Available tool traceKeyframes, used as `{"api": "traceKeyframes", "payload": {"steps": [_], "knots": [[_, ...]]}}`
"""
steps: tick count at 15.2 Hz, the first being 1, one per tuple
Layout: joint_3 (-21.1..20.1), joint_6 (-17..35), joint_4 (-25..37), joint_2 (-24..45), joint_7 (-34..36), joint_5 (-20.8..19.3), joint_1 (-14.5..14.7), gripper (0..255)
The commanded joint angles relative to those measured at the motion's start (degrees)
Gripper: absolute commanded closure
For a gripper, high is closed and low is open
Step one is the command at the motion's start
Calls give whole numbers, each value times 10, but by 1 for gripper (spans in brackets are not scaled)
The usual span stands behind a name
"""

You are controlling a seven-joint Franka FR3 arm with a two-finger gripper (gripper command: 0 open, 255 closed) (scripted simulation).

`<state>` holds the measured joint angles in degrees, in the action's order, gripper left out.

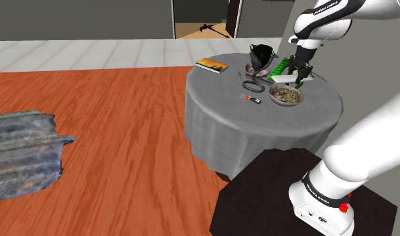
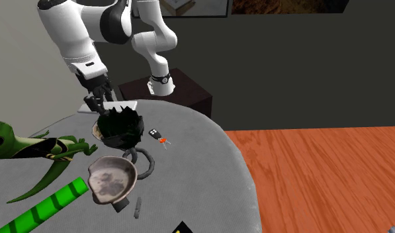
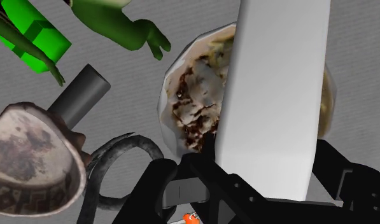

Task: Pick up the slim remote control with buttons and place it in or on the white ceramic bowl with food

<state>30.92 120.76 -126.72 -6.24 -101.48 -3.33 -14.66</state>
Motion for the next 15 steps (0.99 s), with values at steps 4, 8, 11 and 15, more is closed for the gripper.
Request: {"api": "traceKeyframes", "payload": {"steps": [4,8,11,15], "knots": [[4,37,-22,17,-9,9,-1,255],[7,69,-37,36,-18,20,-1,255],[8,90,-47,49,-24,29,0,255],[8,90,-47,49,-24,29,-1,255]]}}
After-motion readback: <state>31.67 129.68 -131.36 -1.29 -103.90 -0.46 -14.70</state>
